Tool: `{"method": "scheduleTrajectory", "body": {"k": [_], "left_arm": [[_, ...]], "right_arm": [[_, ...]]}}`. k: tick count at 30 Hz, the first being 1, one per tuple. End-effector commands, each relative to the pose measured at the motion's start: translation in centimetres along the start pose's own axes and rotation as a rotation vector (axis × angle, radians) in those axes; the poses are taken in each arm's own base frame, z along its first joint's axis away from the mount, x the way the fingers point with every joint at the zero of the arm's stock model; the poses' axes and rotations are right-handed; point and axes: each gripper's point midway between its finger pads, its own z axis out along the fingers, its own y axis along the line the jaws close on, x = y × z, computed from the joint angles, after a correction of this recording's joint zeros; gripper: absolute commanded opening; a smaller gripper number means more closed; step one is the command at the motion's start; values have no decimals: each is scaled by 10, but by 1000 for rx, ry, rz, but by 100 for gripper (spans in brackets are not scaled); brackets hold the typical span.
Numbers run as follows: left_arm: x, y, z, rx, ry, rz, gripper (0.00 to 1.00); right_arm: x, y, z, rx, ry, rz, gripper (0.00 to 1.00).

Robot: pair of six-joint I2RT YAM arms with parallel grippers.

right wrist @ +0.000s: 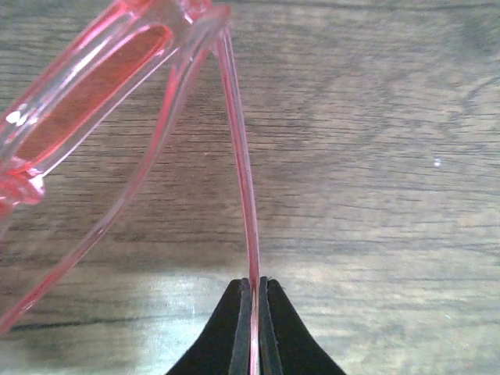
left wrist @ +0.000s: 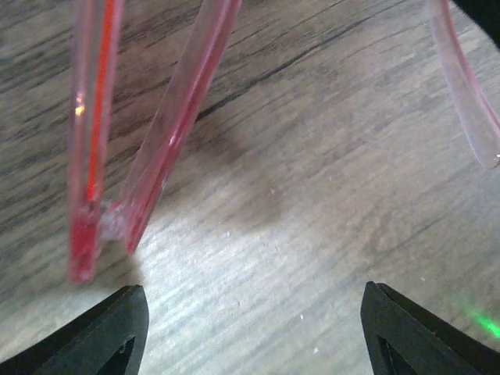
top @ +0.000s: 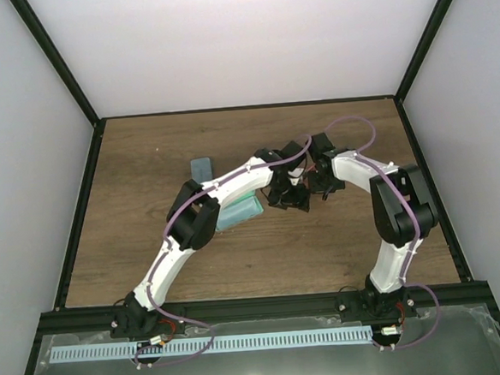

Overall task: Organize the sunglasses
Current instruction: Fold the sunglasses at the center of the board.

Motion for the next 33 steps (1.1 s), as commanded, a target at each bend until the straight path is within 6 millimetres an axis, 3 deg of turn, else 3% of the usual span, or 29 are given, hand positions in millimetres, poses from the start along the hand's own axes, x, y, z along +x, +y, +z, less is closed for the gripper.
{"method": "scheduleTrajectory", "body": {"k": [1, 5, 10, 13, 16, 22, 29, 33], "left_arm": [[-33, 9, -63, 28, -145, -37, 77], [-62, 29, -105, 75, -248, -101, 78], [-84, 43, -121, 103, -298, -140, 78], [-83, 51, -103, 96, -267, -168, 78], [-75, 46, -80, 92, -219, -170, 77], [-46, 5, -31, 41, -142, -96, 77], [-37, -33, -21, 76, -119, -19, 77], [-32, -36, -18, 63, -109, 0, 77]], "right_arm": [[6, -4, -29, 34, -22, -38, 1], [11, -6, -37, 22, -36, -27, 1], [13, -8, -48, 19, -56, -23, 1], [12, -6, -58, -10, -72, -17, 1], [11, -3, -68, -42, -84, 0, 1], [5, 5, -81, -91, -94, 28, 1], [-3, 22, -90, -187, -95, 64, 1], [3, 31, -85, -240, -73, 86, 1]]}}
